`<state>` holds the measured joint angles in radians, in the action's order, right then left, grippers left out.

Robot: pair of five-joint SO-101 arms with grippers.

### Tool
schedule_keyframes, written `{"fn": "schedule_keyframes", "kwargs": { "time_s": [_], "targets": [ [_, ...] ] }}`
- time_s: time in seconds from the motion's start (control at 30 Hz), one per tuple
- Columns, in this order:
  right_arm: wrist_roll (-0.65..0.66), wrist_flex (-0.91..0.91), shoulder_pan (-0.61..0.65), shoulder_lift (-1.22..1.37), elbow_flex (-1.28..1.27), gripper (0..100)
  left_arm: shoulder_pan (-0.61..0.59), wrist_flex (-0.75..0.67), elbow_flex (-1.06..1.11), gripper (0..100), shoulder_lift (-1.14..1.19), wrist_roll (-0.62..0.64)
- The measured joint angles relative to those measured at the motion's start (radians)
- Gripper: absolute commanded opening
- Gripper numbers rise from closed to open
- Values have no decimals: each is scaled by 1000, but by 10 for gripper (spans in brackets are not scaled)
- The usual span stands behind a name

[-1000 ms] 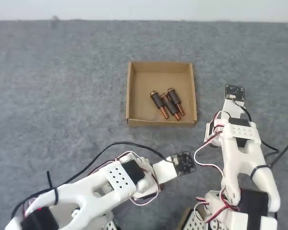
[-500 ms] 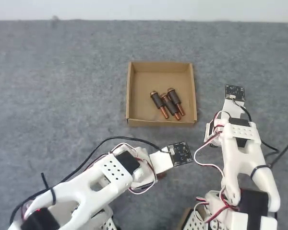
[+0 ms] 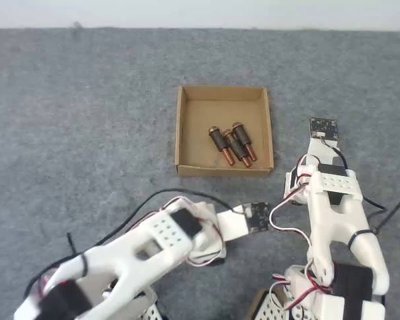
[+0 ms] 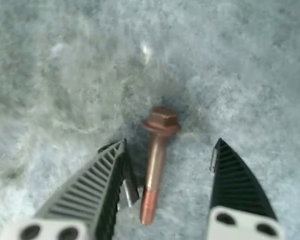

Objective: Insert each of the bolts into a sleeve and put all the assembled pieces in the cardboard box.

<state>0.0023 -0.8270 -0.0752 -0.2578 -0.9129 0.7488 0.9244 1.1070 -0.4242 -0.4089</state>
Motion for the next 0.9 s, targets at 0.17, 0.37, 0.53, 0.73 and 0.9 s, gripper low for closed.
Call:
{"fn": "schedule_keyframes", "kwargs": {
  "time_s": [0.17, 0.37, 0.53, 0.73, 0.9],
  "targets": [
    [0, 0, 0, 0, 0, 9, 3, 28, -133, 196, 203, 2],
    [0, 0, 0, 0, 0, 8, 5, 81, -224, 172, 307, -3],
    [0, 0, 0, 0, 0, 8, 9, 86, -229, 37, 310, 2],
    [0, 0, 0, 0, 0, 8, 8, 86, -229, 28, 316, 55],
    [0, 0, 0, 0, 0, 9, 6, 101, -239, 30, 318, 141]
  ]
}}
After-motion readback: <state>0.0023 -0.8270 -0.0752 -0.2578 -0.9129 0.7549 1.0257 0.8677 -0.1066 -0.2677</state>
